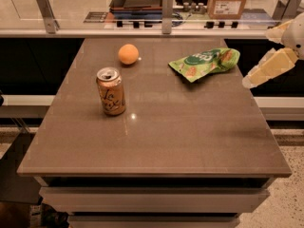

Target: Move green rice chip bag near orange

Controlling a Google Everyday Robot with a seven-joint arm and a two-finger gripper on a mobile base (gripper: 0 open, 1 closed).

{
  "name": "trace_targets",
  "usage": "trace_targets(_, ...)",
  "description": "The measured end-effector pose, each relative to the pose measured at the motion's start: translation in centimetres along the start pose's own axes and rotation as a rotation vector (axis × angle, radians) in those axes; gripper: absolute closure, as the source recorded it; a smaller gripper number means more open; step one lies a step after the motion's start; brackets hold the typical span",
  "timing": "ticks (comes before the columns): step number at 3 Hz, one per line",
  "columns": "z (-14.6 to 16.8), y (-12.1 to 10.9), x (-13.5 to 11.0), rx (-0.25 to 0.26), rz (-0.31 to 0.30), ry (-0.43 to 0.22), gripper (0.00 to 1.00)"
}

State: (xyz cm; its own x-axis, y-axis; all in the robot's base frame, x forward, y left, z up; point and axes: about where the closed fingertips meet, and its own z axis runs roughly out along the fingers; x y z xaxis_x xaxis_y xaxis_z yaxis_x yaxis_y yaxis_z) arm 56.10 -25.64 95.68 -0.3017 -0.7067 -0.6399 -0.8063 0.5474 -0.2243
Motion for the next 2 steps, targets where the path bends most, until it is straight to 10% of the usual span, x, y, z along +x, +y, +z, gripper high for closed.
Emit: trace_targets(2, 2.01, -1.74, -0.17, 0.037, -0.014, -0.031, 0.0)
